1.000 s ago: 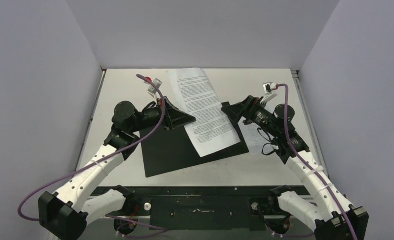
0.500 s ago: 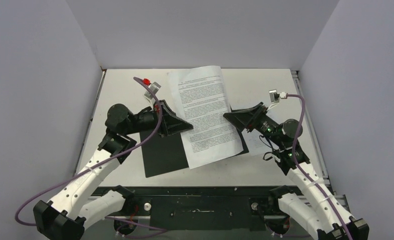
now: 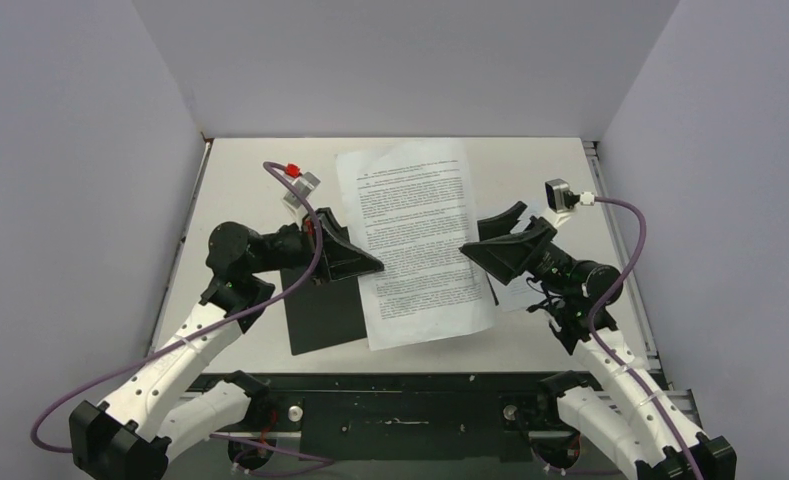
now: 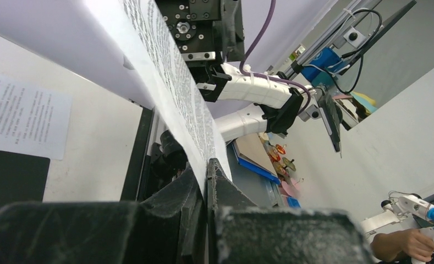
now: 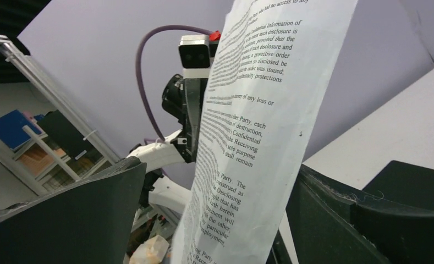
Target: Put the files into the folder
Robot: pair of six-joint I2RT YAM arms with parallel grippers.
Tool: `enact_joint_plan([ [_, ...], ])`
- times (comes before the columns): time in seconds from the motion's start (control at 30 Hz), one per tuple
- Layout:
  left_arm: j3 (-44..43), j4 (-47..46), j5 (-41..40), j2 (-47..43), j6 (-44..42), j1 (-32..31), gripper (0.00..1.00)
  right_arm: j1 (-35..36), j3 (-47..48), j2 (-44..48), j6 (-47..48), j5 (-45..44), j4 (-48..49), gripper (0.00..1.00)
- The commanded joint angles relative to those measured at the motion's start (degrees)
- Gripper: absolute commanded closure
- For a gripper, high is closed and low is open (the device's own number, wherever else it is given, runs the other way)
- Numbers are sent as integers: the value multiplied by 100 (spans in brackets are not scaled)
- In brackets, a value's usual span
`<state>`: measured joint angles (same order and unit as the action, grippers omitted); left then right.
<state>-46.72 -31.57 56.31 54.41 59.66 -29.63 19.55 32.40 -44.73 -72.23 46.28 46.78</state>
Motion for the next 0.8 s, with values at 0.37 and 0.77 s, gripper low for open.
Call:
enact_joint_plan([
  [0.37,-299,1152,-132,-233,-979,19,100,8,607,340,599,531,-528,26],
  [0.77,-487,1716,-226,-341,-1331,23,100,10,1463,352,2356,685,-3288,47],
])
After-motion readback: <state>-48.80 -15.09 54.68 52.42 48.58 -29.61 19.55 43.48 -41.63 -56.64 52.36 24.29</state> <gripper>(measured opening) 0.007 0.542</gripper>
